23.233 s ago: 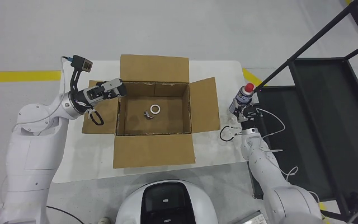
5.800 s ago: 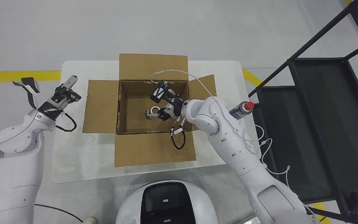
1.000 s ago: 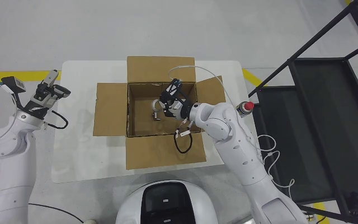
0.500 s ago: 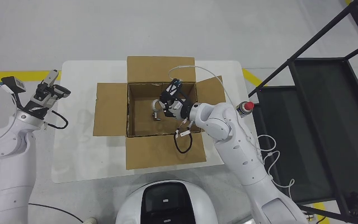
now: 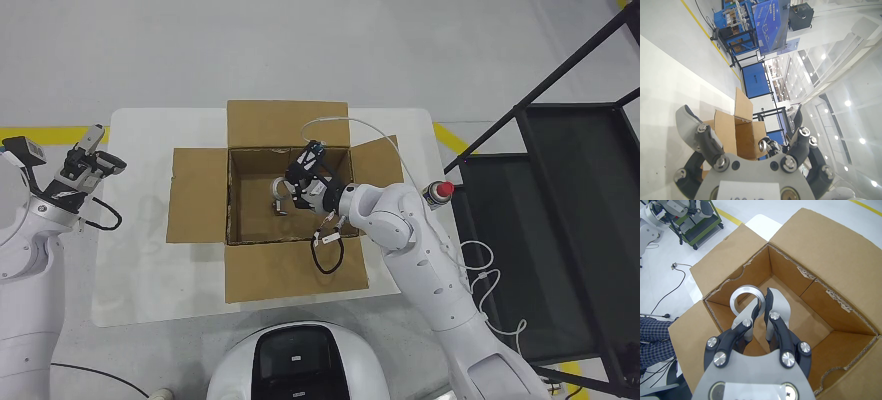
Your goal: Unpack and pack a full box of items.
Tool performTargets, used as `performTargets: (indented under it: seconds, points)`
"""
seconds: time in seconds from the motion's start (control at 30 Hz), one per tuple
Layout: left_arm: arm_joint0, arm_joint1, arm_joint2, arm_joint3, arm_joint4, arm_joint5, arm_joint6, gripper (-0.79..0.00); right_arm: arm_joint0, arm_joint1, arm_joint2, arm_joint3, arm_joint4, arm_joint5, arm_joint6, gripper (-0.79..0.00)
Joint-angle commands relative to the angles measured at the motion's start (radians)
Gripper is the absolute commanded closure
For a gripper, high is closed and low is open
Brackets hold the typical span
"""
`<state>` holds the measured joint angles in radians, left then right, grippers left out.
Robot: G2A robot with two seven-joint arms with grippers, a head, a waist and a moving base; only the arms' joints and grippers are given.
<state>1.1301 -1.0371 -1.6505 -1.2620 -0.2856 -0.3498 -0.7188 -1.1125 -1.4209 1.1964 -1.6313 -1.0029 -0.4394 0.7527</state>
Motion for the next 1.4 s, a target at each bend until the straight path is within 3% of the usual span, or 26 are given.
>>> performTargets:
  seconds: [0.0,0.1,0.2,0.47,0.67,1.37]
  points:
    - [0.000,0.000,0.000,0.000,0.000,0.000,0.000,-0.785,0.000,0.000,0.000,0.000,0.000,0.000,0.000,0.000]
    - [0.000,0.000,0.000,0.000,0.000,0.000,0.000,-0.785,-0.013,0.004,0.008,-0.023,0.010,-0.005,-0.010,0.000]
    - [0.000,0.000,0.000,0.000,0.000,0.000,0.000,-0.785,-0.065,0.022,0.045,-0.131,-0.036,-0.050,0.053,0.000]
    - [0.000,0.000,0.000,0.000,0.000,0.000,0.000,-0.785,-0.364,0.075,0.335,-0.405,0.101,-0.135,0.129,0.000]
    - [0.000,0.000,0.000,0.000,0.000,0.000,0.000,-0.785,-0.516,0.100,0.497,-0.441,0.221,-0.220,0.114,0.000]
    - [0.000,0.000,0.000,0.000,0.000,0.000,0.000,-0.785,-0.548,0.108,0.525,-0.432,0.264,-0.245,0.086,0.000]
